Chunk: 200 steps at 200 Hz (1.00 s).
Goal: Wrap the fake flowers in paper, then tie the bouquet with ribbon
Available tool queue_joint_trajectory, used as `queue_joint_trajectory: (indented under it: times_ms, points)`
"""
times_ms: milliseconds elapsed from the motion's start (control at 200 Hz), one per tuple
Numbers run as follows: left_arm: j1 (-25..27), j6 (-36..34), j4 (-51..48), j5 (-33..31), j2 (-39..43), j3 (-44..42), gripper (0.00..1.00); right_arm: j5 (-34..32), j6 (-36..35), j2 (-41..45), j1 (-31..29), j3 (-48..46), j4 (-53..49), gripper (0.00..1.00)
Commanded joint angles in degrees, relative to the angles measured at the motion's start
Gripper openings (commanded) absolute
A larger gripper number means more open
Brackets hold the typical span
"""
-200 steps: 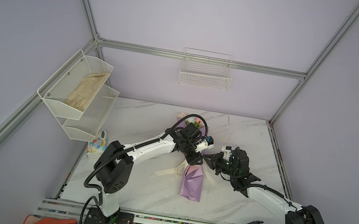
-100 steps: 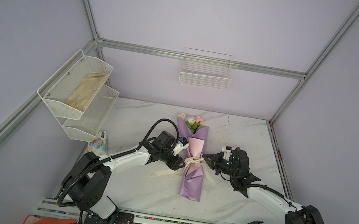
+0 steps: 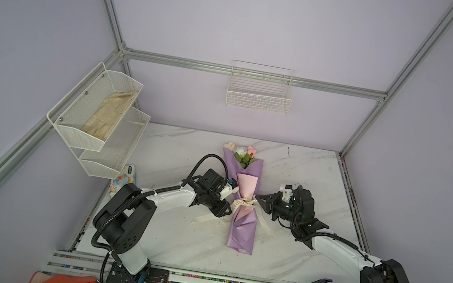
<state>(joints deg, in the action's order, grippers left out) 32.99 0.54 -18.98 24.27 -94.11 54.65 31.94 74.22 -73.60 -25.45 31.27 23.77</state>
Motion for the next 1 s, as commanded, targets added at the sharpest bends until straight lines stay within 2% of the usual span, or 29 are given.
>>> queue_joint_trajectory:
  times_ms: [0,95,295,435,595,710,840,995]
  points:
    - [-0.4,-1.5,1.7,1.2,-1.1,4.4,0.38,-0.6,1.0,0.7,-0.1,0.7,0.8,0.00]
    - [-0.4,-1.7,2.8,1.7,-0.9,4.4,0.33,-0.4,1.0,0.7,-0.2,0.7,0.7,0.00]
    - [-0.6,-2.2,2.9,2.0,0.9,3.8,0.00,-2.1,-0.1,0.9,0.5,0.8,-1.3,0.00]
    - [-2.0,-0.5,1.9,1.7,2.4,1.6,0.00,-5.4,-3.2,0.5,3.2,0.7,-5.8,0.00]
    - [-5.9,2.2,3.4,8.4,4.7,-2.2,0.00,-6.2,-9.1,-3.5,6.1,2.0,-8.6,0.00]
    - [-7.3,1.8,0.9,9.8,4.6,-2.1,0.00,-5.1,-13.0,-7.5,6.9,4.3,-10.5,0.00]
    - [-8.2,1.8,-1.8,6.9,3.3,-2.2,0.00,-8.0,-15.6,-9.7,7.3,4.8,-12.8,0.00]
    - [-10.3,3.2,-4.9,0.5,4.1,-3.1,0.00,-11.3,-19.6,-11.5,7.6,5.8,-16.3,0.00]
